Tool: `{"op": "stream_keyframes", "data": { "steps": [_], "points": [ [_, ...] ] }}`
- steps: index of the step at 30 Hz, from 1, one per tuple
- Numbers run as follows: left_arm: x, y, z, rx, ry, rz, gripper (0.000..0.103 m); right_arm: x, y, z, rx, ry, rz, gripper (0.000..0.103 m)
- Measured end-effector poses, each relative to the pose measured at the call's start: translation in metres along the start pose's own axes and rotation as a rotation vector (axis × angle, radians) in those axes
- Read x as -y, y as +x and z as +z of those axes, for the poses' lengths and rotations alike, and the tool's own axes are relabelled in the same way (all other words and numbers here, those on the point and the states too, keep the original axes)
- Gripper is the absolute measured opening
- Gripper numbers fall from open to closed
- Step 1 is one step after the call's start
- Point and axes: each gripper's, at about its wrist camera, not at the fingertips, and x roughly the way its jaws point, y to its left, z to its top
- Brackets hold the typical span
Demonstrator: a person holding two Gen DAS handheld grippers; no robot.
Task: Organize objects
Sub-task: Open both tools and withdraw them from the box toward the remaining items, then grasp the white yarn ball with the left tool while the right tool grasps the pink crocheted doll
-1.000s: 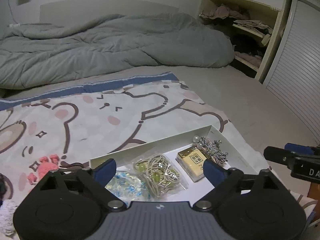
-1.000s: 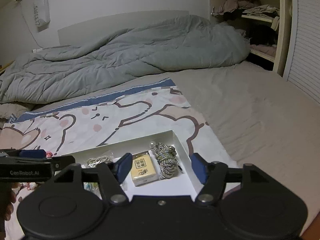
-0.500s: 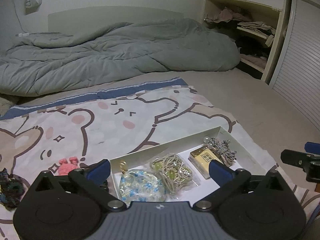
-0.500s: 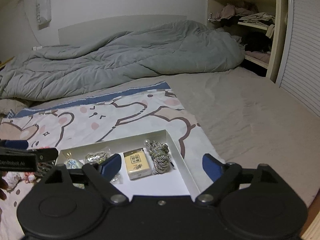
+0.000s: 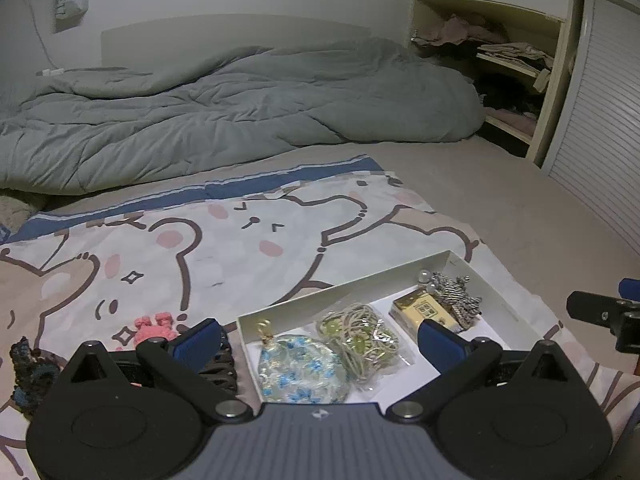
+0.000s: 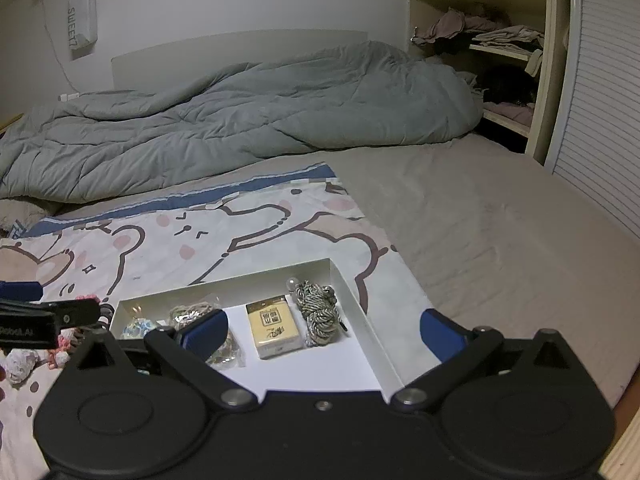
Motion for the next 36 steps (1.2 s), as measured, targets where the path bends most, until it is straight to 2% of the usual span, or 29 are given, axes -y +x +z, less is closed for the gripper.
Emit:
{"op": "stream_keyframes", "data": {
  "steps": [14,36],
  "points": [
    [-0.060,-0.017,0.000,0.002,-0.060,0.097,0.103,-0.040,0.016,0.009,-0.012,-0.026,0.046,0.103],
    [-0.168,-0.067,-0.012,0.033,-0.144,0.241,0.103,-0.165,0.024,0.017,-0.026,-0.146,0.217,0.103]
  ]
}}
